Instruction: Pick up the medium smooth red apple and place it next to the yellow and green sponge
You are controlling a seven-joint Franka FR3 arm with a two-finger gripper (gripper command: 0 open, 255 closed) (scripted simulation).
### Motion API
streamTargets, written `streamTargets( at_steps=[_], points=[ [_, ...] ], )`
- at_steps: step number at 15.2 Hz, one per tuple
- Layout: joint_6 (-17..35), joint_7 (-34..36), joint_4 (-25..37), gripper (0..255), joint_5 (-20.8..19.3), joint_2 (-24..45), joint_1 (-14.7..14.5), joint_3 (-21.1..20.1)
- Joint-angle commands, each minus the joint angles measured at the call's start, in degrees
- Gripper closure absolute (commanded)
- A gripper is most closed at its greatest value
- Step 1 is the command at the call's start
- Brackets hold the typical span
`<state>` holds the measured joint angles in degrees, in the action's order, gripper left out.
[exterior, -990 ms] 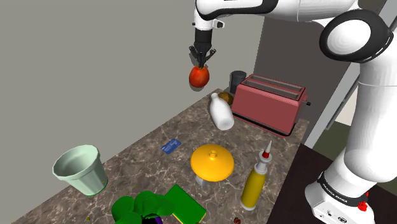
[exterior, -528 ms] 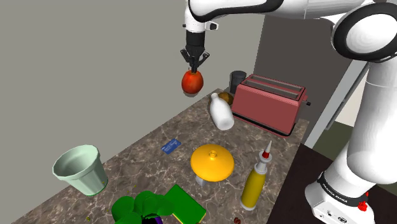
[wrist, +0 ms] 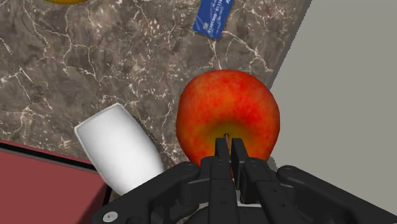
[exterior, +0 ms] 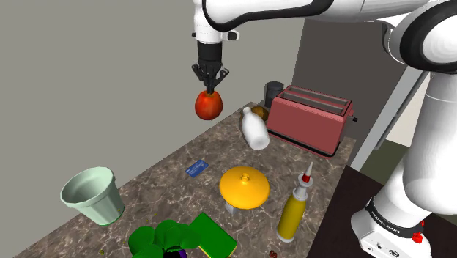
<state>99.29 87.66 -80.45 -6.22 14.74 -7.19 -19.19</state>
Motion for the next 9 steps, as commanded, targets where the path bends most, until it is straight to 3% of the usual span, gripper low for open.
streamTargets(
  at_steps=[1,9],
  points=[
    [0.0,2.8,0.0,255,-0.5,0.1,-1.8,-0.9],
    [-1.8,13.2,3.7,255,-3.2,3.0,-9.4,-4.1]
  ],
)
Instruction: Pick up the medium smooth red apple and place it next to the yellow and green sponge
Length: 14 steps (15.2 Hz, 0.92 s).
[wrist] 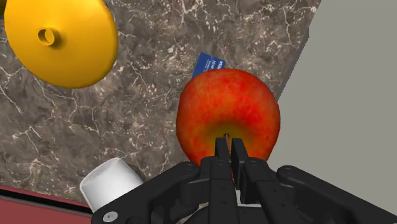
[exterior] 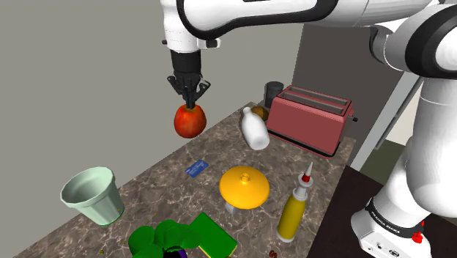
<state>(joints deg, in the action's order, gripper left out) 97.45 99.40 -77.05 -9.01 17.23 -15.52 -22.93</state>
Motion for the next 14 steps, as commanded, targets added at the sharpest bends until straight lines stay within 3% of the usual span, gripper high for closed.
streamTargets(
  at_steps=[1,8,10,14],
  points=[
    [-0.3,2.8,1.2,255,-0.9,1.2,-2.1,-0.7],
    [-4.2,11.5,10.7,255,-4.8,7.9,-10.7,-2.6],
    [-6.5,14.4,16.4,255,-6.6,11.6,-14.6,-2.9],
    [-2.7,14.7,11.2,255,-6.1,10.3,-13.6,-2.9]
  ],
)
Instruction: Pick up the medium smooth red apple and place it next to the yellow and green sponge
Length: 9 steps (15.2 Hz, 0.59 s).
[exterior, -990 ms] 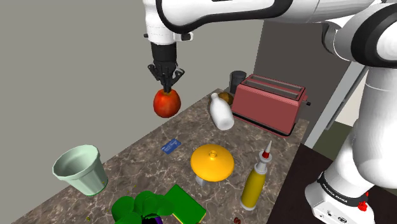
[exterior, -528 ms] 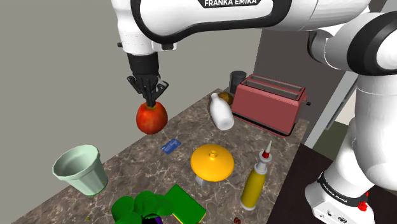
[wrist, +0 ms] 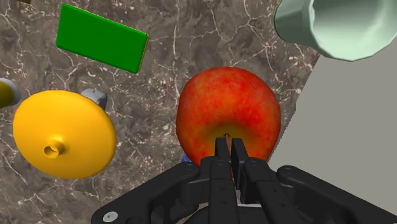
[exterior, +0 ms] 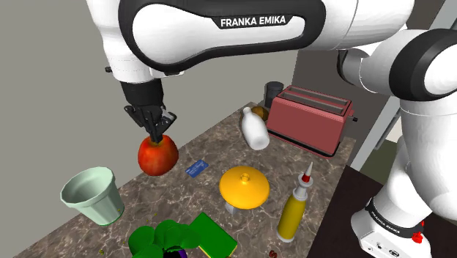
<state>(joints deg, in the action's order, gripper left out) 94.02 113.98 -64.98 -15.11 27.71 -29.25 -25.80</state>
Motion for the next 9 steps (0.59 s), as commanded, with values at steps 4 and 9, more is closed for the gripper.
streamTargets(
  at_steps=[4,9],
  points=[
    [4.3,0.5,-5.3,255,0.3,-1.0,0.9,0.0],
    [8.4,0.9,-10.0,255,0.3,-1.5,1.6,0.0]
  ],
)
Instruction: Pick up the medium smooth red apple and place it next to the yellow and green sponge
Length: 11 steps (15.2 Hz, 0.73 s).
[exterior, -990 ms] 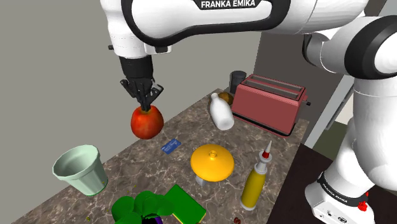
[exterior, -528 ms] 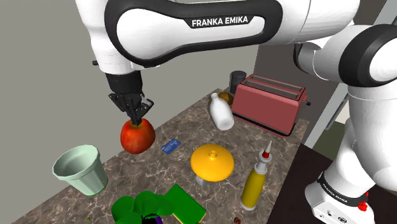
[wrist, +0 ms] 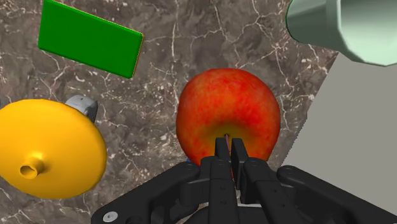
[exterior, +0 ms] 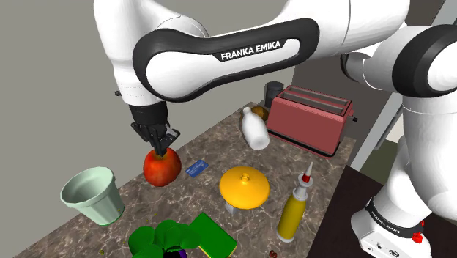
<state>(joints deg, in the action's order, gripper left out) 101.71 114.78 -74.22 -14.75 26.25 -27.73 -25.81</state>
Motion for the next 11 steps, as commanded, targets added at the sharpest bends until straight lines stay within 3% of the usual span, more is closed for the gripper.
streamTargets(
  at_steps=[1,11],
  points=[
    [1.5,0.1,-1.6,255,0.0,0.0,0.2,0.0],
    [8.9,1.1,-8.6,255,-0.6,0.4,0.9,0.4]
  ],
)
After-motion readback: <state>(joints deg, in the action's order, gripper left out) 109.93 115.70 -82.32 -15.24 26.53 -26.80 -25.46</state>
